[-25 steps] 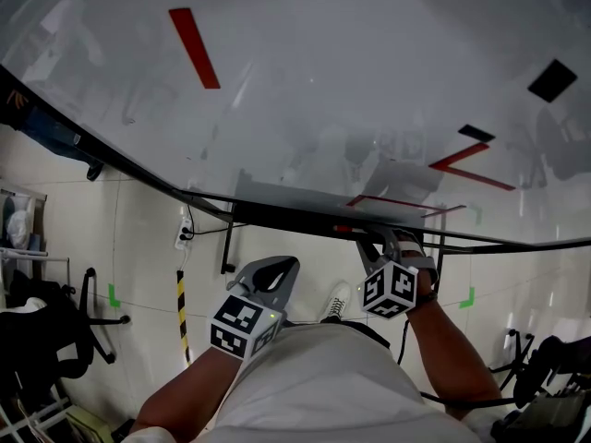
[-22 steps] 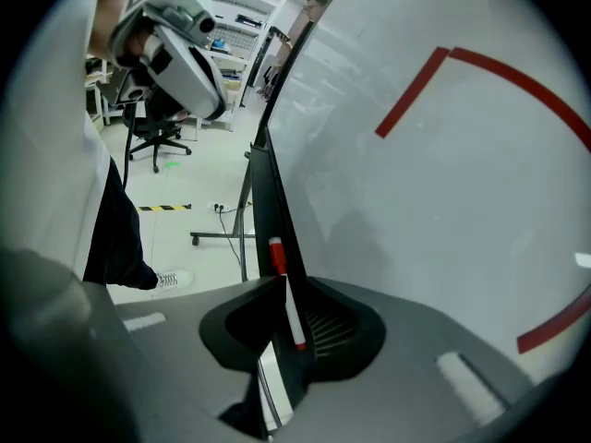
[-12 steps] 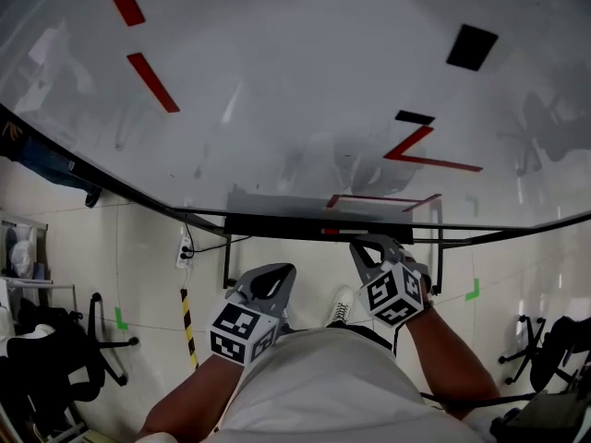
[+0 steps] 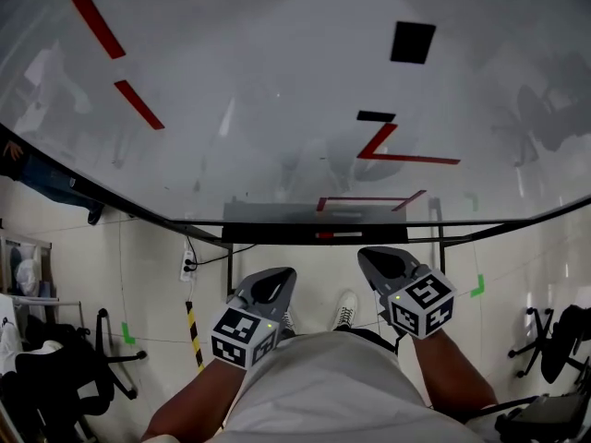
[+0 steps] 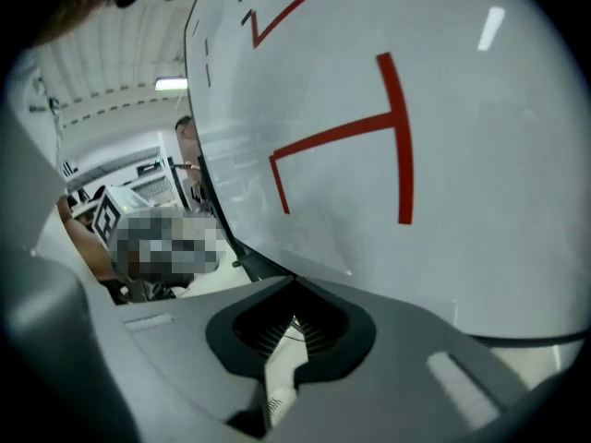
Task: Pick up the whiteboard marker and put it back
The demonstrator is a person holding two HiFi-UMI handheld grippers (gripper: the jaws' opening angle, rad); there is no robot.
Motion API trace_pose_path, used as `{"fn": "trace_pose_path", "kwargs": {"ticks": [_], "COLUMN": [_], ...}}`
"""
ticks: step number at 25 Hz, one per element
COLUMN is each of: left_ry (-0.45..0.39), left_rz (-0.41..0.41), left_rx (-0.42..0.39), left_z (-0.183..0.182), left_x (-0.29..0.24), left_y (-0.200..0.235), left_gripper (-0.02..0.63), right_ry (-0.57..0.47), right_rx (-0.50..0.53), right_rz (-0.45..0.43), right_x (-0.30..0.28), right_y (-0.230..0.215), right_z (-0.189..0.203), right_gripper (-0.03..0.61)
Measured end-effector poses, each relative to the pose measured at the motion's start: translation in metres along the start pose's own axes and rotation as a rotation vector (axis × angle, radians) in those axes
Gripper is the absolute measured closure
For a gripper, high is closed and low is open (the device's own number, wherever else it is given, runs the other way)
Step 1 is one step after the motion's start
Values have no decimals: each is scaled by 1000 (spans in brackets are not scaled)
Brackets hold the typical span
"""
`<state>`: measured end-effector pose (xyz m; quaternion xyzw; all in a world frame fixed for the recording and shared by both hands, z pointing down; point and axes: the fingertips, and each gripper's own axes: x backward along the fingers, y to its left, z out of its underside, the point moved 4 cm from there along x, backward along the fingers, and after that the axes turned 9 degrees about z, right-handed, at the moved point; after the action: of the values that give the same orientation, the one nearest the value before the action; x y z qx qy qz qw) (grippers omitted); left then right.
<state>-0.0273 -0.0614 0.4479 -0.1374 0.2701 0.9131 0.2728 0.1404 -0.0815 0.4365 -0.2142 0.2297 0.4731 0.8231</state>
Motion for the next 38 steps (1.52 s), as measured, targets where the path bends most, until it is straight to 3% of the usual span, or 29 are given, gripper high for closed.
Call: {"fn": "trace_pose_path", "kwargs": {"ticks": [2,11,17,25,33,38], "left_ry": [-2,-2,1,9,-40,-48], "left_rz": [4,47,108,182,141,90], "left_rx": [-6,-38,-64,-102,-95,-86], "left_z": [-2,-8,-10,0,6,23], "left_x": [0,-4,0,25,44,52], "left_y": [-1,-4,-7,-7,-23,-55], "left_gripper": [597,597,597,597,597,597], "right_ry": [-27,-34,-37,-73,-95,-127], "right_rx": [-41,-34,-20,-105,-57,-25], "right_rz": [-12,-18,15,95,43,-4], "right_x": [11,29,32,40,58,89], "right_y": [2,16,30,56,82,86], "right_z": [-2,9,7,16,17,29], "right_gripper": [577,577,577,577,577,577]}}
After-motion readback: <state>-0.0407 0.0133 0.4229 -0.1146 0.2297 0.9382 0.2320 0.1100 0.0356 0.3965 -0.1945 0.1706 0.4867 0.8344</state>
